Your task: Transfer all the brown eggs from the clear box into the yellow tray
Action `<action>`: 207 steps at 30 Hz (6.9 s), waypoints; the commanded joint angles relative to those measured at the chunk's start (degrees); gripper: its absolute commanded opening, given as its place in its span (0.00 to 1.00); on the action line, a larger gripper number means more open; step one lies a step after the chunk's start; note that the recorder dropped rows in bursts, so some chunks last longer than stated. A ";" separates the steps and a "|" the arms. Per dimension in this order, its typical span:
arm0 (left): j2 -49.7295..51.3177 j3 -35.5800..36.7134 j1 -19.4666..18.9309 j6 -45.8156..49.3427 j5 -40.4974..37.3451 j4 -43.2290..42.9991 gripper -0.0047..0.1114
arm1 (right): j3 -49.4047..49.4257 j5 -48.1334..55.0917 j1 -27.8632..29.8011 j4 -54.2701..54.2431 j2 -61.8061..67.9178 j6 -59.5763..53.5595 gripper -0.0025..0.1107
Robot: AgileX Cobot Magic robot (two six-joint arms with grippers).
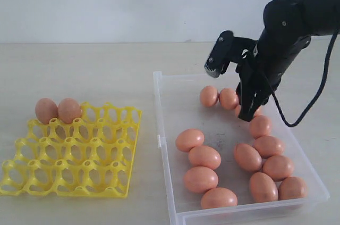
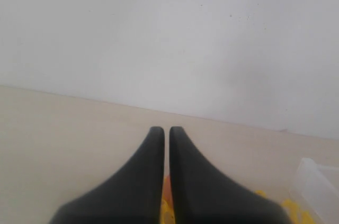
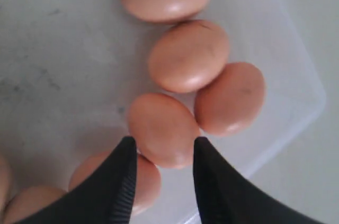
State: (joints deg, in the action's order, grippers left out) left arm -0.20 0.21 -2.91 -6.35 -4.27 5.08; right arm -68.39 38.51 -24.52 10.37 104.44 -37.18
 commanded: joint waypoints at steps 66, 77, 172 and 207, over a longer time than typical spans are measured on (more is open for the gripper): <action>0.20 -0.21 0.33 -0.07 0.29 0.04 0.07 | -0.32 -3.35 -1.20 20.02 11.53 16.49 0.02; 0.20 -0.21 0.33 -0.07 0.29 0.04 0.07 | -0.32 -7.21 -1.20 19.45 5.34 24.64 0.02; 0.20 -0.21 0.33 -0.07 0.15 0.04 0.07 | -14.69 -65.67 -16.08 -110.32 1.33 -83.17 0.02; 0.20 -0.21 0.33 -0.07 0.15 0.04 0.07 | 0.82 0.95 -12.64 -68.63 -0.19 -37.11 0.02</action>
State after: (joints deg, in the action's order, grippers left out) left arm -0.20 0.21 -2.91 -6.35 -4.27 5.08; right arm -67.32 49.05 -37.74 -72.32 105.66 -85.01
